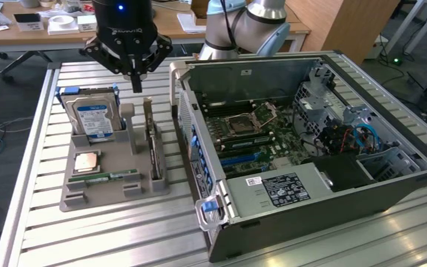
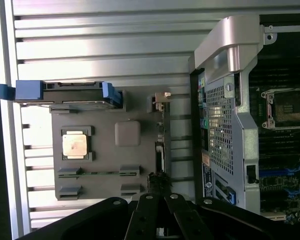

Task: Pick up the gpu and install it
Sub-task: 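Reach for the gpu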

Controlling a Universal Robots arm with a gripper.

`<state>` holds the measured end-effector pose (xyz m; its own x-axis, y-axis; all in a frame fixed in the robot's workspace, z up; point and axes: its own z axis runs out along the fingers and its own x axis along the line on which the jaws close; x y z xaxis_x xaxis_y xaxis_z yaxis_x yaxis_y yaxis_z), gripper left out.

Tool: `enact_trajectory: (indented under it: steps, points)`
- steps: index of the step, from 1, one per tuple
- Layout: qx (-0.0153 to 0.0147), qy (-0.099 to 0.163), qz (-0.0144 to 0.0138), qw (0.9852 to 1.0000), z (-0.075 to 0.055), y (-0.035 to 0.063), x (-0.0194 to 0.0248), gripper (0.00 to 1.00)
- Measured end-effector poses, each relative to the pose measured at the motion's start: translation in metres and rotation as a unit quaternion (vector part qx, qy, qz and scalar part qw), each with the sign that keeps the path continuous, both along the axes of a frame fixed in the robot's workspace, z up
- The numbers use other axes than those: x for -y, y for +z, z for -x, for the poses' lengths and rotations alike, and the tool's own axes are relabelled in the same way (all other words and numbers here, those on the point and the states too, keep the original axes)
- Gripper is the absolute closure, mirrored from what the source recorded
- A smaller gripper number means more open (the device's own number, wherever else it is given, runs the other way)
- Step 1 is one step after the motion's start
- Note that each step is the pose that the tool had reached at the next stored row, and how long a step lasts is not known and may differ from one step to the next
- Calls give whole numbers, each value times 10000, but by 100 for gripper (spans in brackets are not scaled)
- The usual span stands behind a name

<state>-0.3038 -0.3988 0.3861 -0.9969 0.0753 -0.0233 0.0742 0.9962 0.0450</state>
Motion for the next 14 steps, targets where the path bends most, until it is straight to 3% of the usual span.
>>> enact_trajectory:
  steps: [8,14]
  points:
    - [0,-1,0,10000,-50,0,1,89]
    - [0,0,0,10000,-50,0,75,89]
